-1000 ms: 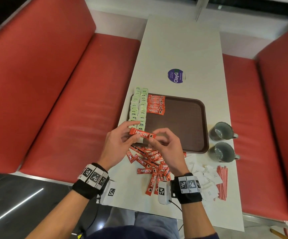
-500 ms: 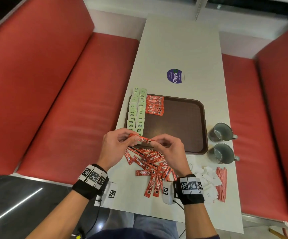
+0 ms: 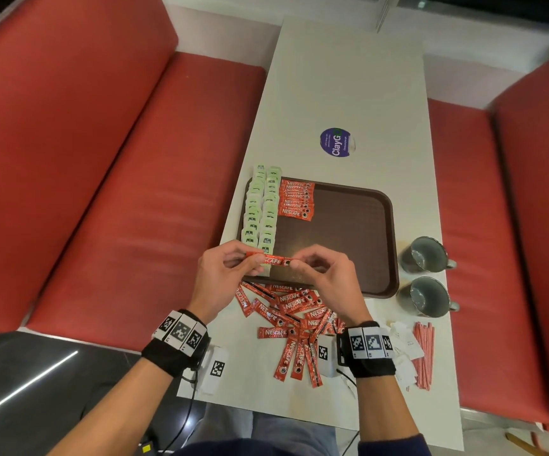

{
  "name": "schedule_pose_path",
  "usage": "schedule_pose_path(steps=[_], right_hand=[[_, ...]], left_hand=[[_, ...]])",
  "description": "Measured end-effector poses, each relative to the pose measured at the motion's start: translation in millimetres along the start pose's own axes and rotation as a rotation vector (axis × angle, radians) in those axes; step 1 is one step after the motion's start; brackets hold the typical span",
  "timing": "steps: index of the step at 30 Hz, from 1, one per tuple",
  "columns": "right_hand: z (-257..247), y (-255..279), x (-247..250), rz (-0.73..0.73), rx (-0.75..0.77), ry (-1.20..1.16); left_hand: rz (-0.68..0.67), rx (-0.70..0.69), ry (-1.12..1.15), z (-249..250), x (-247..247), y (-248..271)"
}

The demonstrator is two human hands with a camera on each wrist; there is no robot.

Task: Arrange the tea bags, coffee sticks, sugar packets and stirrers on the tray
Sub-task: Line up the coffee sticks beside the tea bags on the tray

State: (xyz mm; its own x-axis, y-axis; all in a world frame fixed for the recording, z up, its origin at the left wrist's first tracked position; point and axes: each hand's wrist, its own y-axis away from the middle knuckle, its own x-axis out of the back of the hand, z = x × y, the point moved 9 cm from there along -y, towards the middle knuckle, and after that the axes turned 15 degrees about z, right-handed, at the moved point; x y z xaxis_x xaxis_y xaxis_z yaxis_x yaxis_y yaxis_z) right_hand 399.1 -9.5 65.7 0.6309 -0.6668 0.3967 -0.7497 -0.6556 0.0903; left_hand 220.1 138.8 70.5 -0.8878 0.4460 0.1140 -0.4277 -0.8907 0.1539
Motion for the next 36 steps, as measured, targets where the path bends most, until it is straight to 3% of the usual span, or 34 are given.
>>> schedule_pose_path(steps=[3, 6, 11, 15, 20, 29, 36], right_hand=[[3, -11, 2, 0.008, -0.004, 0.016], [23, -37, 20, 0.178, -0.034, 0.051], [59, -94, 33, 0.366, -0.093, 0.227], [81, -129, 12, 0.298, -0.143, 0.327], [95, -147, -3, 0.256, -0.213, 0.386], [101, -152, -10, 0.261, -0.251, 0.477], [76, -121, -7, 0.371, -0.208, 0.376]], left_hand=[[0.022, 0.014, 0.032, -6, 0, -4], [0.094, 0.014, 0.001, -18, 12, -10], [0.108, -0.096, -0.408, -56, 35, -17], [0.098, 0.015, -0.584, -98, 44, -16], [0.022, 0.080, -0.633, -128, 36, -15], [-0.056, 0.020, -0.809, -139, 19, -13], [-0.057, -0.006, -0.799, -139, 17, -9]])
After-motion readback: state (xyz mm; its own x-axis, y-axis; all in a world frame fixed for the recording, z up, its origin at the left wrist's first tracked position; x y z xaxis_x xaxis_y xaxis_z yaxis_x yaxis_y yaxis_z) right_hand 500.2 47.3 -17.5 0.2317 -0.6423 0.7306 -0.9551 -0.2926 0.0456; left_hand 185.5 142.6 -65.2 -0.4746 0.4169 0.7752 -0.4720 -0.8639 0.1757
